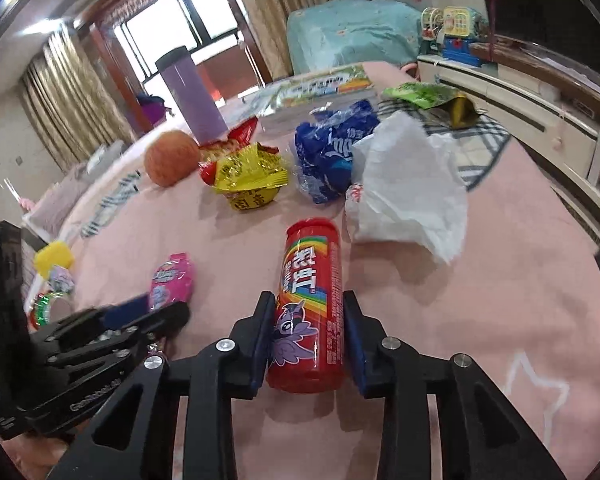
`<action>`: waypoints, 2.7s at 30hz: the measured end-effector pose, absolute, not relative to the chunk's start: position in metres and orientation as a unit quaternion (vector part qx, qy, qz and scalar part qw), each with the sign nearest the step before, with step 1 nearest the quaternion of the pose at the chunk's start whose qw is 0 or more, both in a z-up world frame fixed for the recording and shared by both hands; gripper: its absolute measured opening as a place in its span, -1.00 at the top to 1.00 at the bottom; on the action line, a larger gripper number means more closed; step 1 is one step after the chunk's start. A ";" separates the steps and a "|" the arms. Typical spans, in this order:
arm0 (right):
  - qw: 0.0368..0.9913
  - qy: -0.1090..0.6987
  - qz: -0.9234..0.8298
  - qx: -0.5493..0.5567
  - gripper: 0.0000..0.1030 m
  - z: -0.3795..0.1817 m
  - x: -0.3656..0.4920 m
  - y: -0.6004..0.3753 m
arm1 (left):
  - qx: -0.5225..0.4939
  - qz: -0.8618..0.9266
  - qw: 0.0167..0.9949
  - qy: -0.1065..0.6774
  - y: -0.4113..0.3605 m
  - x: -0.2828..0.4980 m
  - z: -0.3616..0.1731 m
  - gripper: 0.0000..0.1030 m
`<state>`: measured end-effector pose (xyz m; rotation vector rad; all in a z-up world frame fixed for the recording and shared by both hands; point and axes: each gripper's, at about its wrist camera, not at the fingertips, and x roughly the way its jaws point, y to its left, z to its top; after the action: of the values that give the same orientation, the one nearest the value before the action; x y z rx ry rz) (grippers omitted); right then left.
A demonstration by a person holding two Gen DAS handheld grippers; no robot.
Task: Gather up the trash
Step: 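Carry the pink candy and red tube over the bin and release both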
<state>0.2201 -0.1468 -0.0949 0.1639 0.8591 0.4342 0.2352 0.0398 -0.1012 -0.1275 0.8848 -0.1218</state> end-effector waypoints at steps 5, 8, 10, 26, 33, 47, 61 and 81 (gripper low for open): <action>0.890 0.404 0.188 0.094 0.38 -0.086 0.194 -0.169 | -0.081 -0.095 0.895 0.429 0.026 0.217 -0.097 0.39; 0.894 0.399 0.178 0.099 0.38 -0.080 0.178 -0.183 | -0.085 -0.116 0.891 0.430 0.015 0.207 -0.093 0.41; 0.896 0.395 0.173 0.106 0.38 -0.077 0.168 -0.193 | -0.082 -0.126 0.890 0.430 0.007 0.203 -0.090 0.44; 0.911 0.357 0.137 0.154 0.38 -0.054 0.122 -0.267 | -0.027 -0.189 0.884 0.427 -0.080 0.182 -0.064 0.64; 0.918 0.336 0.116 0.174 0.38 -0.042 0.114 -0.304 | -0.002 -0.214 0.884 0.416 -0.113 0.181 -0.049 0.65; 0.925 0.319 0.067 0.193 0.38 -0.037 0.107 -0.361 | 0.026 -0.258 0.874 0.412 -0.176 0.193 -0.035 0.66; 0.924 0.326 0.035 0.195 0.38 -0.040 0.124 -0.397 | 0.047 -0.284 0.861 0.418 -0.221 0.214 -0.028 0.66; 0.918 0.351 0.017 0.184 0.37 -0.050 0.160 -0.423 | 0.065 -0.299 0.846 0.438 -0.265 0.248 -0.038 0.66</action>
<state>0.1604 -0.4230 -0.0502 0.3778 0.7217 0.0348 0.2480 -0.2645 -0.0376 0.1365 0.9235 -0.6302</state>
